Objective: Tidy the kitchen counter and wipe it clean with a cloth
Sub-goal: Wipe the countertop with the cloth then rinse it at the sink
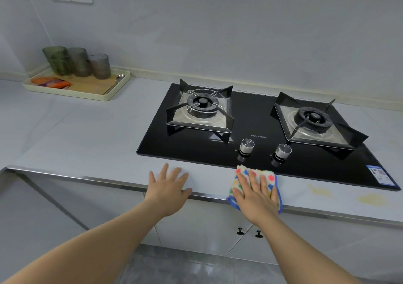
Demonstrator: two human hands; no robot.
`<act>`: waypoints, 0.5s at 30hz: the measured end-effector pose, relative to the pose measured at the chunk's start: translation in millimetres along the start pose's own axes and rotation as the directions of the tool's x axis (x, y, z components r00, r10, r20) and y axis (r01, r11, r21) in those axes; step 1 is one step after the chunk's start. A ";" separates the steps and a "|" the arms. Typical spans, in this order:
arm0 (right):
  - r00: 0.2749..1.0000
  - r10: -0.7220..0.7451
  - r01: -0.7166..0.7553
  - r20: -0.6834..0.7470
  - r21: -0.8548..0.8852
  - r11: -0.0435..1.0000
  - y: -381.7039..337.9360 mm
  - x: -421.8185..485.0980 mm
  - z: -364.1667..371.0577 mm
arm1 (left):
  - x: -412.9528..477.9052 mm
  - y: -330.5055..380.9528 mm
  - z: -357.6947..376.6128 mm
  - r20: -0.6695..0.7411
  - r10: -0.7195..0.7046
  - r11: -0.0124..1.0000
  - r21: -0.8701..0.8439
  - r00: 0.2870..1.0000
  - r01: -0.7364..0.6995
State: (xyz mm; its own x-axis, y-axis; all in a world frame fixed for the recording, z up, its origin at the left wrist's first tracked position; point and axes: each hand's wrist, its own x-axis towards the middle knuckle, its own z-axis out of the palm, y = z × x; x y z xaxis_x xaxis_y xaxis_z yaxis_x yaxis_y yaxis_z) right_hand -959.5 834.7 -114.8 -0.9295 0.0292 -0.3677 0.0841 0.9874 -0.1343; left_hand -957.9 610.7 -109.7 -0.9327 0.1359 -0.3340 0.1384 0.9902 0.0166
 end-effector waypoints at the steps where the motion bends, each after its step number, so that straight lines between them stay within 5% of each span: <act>1: 1.000 0.004 -0.004 -0.001 0.013 1.000 -1.1 0.9 1.2 | 2.3 11.0 -0.4 -0.029 0.046 0.999 0.023 0.999 -0.045; 4: 1.000 -0.014 0.014 -0.001 0.009 1.000 1.1 2.3 1.2 | 14.9 49.9 1.1 -0.072 0.135 0.991 0.014 0.988 -0.134; 9: 0.997 -0.081 0.081 -0.005 -0.011 0.997 30.0 5.3 -0.6 | 28.6 68.8 15.7 -0.010 0.064 0.998 -0.009 0.998 -0.064; 15: 0.998 0.031 -0.029 -0.054 0.028 0.999 41.7 4.4 0.8 | 26.1 70.4 15.1 -0.003 0.052 0.999 0.014 0.999 -0.052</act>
State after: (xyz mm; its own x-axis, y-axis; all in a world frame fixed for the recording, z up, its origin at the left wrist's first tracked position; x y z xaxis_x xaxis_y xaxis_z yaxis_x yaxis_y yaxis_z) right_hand -959.8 875.9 -122.7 -0.9445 0.0679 -0.3215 0.1212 0.9814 -0.1488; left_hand -967.6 683.6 -131.5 -0.9253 0.1871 -0.3299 0.1911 0.9814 0.0206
